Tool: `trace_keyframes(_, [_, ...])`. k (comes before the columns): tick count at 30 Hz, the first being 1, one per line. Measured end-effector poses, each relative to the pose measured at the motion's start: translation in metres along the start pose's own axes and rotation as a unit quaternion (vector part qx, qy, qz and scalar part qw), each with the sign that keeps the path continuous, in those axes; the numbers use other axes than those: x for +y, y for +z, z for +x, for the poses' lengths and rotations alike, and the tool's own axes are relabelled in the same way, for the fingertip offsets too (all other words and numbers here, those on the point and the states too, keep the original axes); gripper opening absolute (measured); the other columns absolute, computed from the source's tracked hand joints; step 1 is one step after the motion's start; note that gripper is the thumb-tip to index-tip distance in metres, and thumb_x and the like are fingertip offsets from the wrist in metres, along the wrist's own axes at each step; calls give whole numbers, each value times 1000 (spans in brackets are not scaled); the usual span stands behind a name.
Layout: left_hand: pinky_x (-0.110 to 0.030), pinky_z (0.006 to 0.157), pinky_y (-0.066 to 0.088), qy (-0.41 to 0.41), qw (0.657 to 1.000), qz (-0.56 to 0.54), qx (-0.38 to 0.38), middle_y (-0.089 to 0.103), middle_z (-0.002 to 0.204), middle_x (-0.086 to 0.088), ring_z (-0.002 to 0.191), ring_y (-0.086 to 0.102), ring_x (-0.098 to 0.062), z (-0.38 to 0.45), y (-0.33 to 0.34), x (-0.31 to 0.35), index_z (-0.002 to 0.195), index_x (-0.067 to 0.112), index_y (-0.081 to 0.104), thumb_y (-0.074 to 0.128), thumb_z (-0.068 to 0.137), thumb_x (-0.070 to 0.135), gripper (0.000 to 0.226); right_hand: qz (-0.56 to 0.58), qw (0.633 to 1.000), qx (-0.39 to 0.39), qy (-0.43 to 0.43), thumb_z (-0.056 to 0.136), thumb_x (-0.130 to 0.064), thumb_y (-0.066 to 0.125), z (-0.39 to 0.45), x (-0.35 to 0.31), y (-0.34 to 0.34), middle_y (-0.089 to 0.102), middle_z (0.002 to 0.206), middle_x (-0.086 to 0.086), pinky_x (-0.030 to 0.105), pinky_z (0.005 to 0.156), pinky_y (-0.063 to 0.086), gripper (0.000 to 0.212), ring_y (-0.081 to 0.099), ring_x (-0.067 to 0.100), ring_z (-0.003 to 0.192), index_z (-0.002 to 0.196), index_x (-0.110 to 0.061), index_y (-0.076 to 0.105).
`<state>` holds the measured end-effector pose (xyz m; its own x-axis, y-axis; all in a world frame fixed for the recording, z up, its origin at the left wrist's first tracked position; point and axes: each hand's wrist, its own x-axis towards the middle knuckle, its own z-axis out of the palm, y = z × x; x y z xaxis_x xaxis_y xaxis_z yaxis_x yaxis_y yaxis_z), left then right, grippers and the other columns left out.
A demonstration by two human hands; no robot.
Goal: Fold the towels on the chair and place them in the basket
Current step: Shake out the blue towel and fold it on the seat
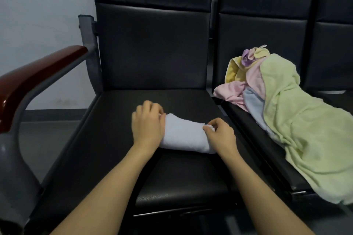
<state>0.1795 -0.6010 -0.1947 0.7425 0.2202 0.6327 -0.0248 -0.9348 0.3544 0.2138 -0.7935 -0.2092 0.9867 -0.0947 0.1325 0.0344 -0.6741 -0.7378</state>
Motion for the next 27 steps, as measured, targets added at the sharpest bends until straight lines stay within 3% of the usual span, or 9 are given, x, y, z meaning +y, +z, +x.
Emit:
trace_keyframes(2, [-35,65,41,162,987,13,11,62,79,-2,71,57,-23,0,2,1,75,13,64,57,86,28,19,5,1000,0,5,89,-27,58,4,0,0,60,89,-4,42,94,45,9,58,20,90,93,-19,59])
trace_keyframes(4, [-35,72,42,220,970,52,-92,67,85,1,79,62,-22,-6,1,7,86,17,70,37,87,45,44,2,1000,2,5,90,-27,57,6,0,1,60,91,-4,40,96,43,9,58,21,95,94,-19,59])
trace_keyframes(6, [-36,92,37,160,957,121,-209,63,120,4,114,56,-19,-12,0,7,126,23,60,16,88,57,66,-25,999,19,-28,92,-27,56,5,1,2,60,105,-2,37,99,34,15,56,20,104,104,-19,61])
trace_keyframes(8, [-36,107,26,81,950,139,-268,43,146,8,138,33,-16,-13,4,0,146,27,35,17,94,60,64,-61,990,39,-121,94,-30,54,1,-2,0,55,126,-3,30,99,22,28,48,17,119,121,-23,60])
trace_keyframes(11, [-38,110,24,47,945,129,-298,32,153,8,143,23,-17,-9,0,-4,148,29,28,27,94,62,63,-153,951,-27,-267,98,-38,45,-2,-4,-2,42,146,-11,24,98,11,37,33,8,136,134,-31,53])
trace_keyframes(14, [-41,109,25,14,933,126,-337,25,156,5,139,30,-21,-6,-2,-5,149,33,25,25,92,66,65,-199,949,-133,-207,102,-41,33,-5,0,2,33,153,-14,31,110,6,42,24,4,141,143,-35,41])
trace_keyframes(19, [-40,108,20,-15,937,128,-325,31,154,3,131,41,-23,-7,-4,-6,147,30,31,21,96,60,60,-173,954,-147,-198,101,-42,34,-14,-1,-4,46,144,-15,29,104,9,39,36,3,132,136,-34,50])
trace_keyframes(24, [-36,107,15,41,945,70,-318,38,147,10,131,36,-14,-13,-17,-15,141,33,40,28,99,49,47,-127,966,-115,-192,98,-43,43,-28,-2,-14,66,95,-10,28,98,13,33,52,6,103,96,-28,71])
trace_keyframes(27, [-30,105,11,44,945,0,-324,36,146,13,131,32,-11,-19,-23,-22,139,34,42,32,100,41,41,-93,972,-98,-191,92,-36,55,-32,0,-14,64,95,-11,29,94,16,19,53,5,97,87,-32,72])
